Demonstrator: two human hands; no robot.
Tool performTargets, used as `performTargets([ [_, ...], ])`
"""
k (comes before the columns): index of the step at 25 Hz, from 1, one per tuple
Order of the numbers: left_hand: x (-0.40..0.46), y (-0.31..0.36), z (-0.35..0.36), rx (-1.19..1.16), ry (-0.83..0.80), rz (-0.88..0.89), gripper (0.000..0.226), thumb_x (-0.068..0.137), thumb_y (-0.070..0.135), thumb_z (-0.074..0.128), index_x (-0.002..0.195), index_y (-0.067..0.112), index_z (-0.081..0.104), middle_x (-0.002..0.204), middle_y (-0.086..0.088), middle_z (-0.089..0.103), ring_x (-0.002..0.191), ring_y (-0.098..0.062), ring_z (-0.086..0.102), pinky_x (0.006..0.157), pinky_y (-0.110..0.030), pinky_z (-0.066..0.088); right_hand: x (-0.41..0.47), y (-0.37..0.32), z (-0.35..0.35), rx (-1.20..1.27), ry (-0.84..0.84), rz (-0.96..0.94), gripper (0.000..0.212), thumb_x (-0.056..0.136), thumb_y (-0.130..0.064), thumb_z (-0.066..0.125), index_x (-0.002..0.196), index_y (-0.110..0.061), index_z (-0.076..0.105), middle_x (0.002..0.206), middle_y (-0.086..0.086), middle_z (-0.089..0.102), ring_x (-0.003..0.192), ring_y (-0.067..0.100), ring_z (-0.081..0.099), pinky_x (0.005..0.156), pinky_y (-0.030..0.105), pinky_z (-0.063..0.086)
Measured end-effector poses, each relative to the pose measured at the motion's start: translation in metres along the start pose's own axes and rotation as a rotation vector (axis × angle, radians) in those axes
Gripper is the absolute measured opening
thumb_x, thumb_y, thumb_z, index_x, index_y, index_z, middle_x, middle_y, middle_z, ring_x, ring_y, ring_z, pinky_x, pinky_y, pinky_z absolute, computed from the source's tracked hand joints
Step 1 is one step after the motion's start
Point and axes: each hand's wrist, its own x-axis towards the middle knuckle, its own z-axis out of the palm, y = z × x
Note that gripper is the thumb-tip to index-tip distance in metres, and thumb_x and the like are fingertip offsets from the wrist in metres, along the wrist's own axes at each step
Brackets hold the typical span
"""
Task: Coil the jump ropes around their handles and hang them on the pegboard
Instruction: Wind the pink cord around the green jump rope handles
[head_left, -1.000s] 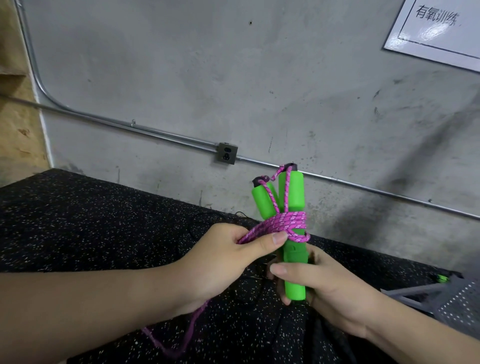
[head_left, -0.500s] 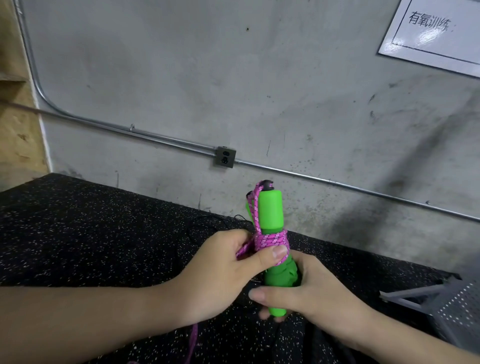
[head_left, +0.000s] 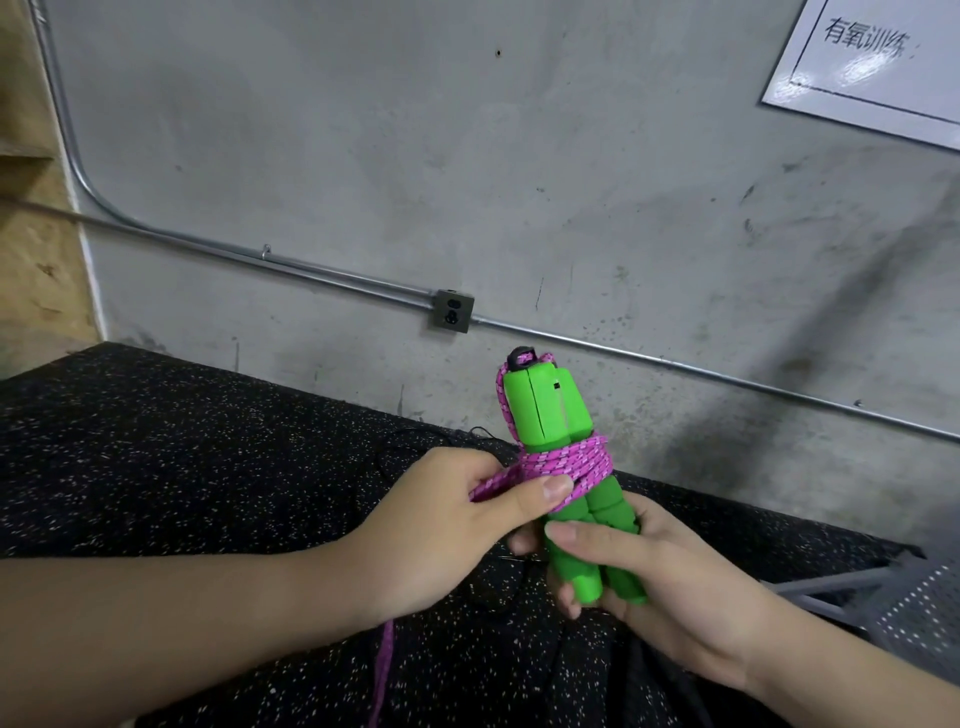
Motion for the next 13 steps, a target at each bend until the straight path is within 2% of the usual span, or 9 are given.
performTargets([
  [2,0.002,-0.004,0.000,-0.002,0.057,0.000,0.039,0.091,0.056,0.068,0.085,0.018,0.076,0.078,-0.004,0.076,0.078,-0.026,0.072,0.081,-0.044,0.056,0.003,0.004,-0.001,-0.068,0.066,-0.039,0.021,0.082,-0.015,0.078,0.102,-0.009,0.075,0.108,0.026,0.072,0.066,0.024,0.060,0.062,0.034,0.052],
  [5,0.002,-0.010,0.006,0.028,0.092,0.049,0.043,0.087,0.065,0.067,0.096,0.025,0.077,0.083,-0.006,0.076,0.081,-0.030,0.072,0.080,-0.054,0.056,0.007,0.008,0.003,-0.180,0.160,-0.110,0.008,0.079,-0.015,0.078,0.085,-0.015,0.075,0.084,0.016,0.069,0.063,0.022,0.057,0.059,0.029,0.051],
  [8,0.001,-0.011,0.008,-0.021,0.102,0.038,0.044,0.081,0.068,0.072,0.103,0.030,0.077,0.087,0.002,0.079,0.084,-0.024,0.074,0.084,-0.053,0.058,0.010,0.015,0.011,-0.334,0.202,-0.211,0.007,0.084,-0.013,0.077,0.083,-0.011,0.071,0.072,0.009,0.062,0.064,0.017,0.054,0.061,0.023,0.049],
  [11,0.001,-0.011,0.005,-0.160,0.112,0.013,0.034,0.084,0.047,0.076,0.104,0.019,0.079,0.094,0.001,0.080,0.089,-0.019,0.077,0.089,-0.047,0.060,0.009,0.017,0.013,-0.355,0.103,-0.152,0.023,0.087,-0.022,0.077,0.095,-0.003,0.068,0.081,0.009,0.066,0.075,0.014,0.060,0.069,0.021,0.049],
  [13,0.002,-0.012,0.003,-0.241,0.055,0.011,0.030,0.086,0.039,0.074,0.103,0.015,0.077,0.089,-0.011,0.078,0.073,-0.025,0.072,0.079,-0.049,0.061,0.008,0.013,0.011,-0.125,0.012,-0.040,0.037,0.080,-0.028,0.079,0.105,-0.003,0.072,0.096,0.015,0.069,0.091,0.021,0.065,0.086,0.035,0.052],
])
